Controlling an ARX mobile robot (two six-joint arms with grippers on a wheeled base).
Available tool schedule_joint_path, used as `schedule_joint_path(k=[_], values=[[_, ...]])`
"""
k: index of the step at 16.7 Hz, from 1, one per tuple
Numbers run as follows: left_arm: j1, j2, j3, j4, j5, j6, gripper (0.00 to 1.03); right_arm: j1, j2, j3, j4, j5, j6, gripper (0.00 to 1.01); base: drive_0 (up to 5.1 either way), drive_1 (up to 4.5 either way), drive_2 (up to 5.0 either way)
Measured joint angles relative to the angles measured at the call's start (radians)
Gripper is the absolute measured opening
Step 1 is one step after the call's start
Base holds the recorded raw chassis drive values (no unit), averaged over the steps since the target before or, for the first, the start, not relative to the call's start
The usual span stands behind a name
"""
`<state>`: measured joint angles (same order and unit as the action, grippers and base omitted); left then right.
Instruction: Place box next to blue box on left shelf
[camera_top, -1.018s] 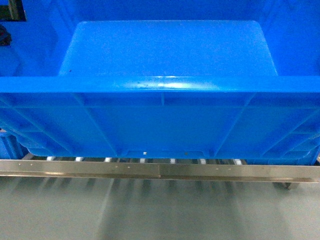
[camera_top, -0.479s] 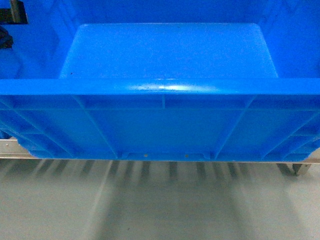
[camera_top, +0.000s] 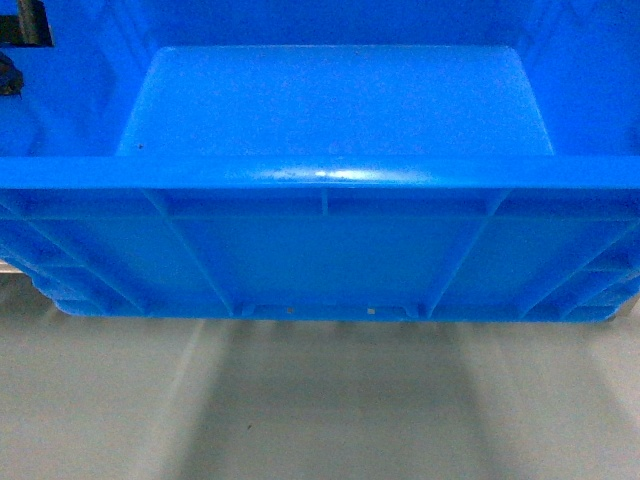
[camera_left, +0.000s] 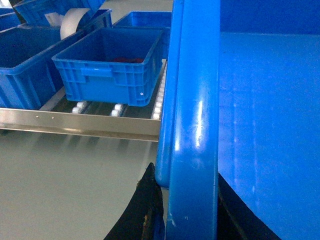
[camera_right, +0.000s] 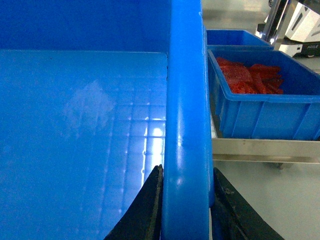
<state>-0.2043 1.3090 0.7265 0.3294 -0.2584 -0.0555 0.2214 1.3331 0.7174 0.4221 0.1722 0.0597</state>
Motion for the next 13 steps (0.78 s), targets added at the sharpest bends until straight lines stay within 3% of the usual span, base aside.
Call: schedule_joint_path(k=[13], values=[[0.0,0.001,-0.002,-0.006,0.001,-0.002,0.16,0.0,0.0,-0.001,-0.003,-0.001,0.0,0.21,0.0,0.0,0.0]])
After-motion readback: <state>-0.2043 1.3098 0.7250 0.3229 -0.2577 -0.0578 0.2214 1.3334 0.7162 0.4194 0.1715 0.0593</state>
